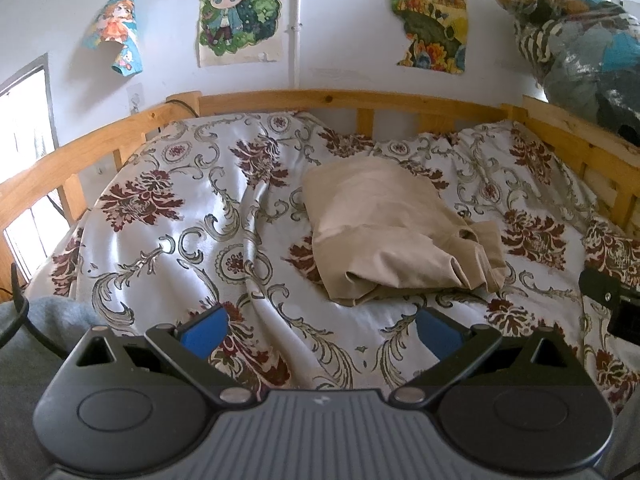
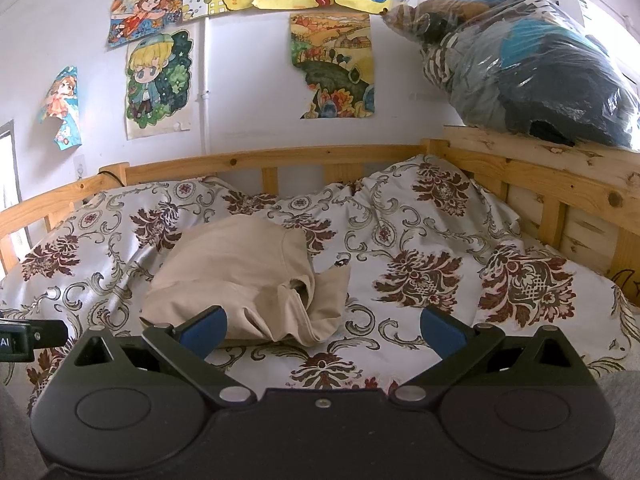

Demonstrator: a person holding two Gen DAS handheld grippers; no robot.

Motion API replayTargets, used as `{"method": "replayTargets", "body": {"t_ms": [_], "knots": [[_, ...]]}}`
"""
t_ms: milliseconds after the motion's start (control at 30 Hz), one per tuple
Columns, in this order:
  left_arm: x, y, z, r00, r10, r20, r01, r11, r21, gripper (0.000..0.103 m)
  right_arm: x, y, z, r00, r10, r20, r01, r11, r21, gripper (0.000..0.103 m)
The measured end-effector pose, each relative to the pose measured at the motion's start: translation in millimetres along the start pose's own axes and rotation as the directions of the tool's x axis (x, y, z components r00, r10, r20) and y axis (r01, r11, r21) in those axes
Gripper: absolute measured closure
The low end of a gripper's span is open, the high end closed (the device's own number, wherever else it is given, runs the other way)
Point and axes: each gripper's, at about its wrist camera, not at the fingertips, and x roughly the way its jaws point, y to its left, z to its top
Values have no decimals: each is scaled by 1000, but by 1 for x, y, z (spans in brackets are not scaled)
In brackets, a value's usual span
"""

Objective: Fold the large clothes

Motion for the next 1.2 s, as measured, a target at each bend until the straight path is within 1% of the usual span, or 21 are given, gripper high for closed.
{"method": "replayTargets", "body": {"t_ms": [900, 1200], "knots": [[-1, -1, -1, 1000, -3, -6, 3, 1000, 5, 1, 0, 2, -2, 1000, 0, -5, 0, 1000, -3, 1], [-3, 4, -1, 1000, -17, 8, 17, 1000, 0, 1, 1, 2, -4, 1000, 9, -12, -9, 1000, -10, 1]]}}
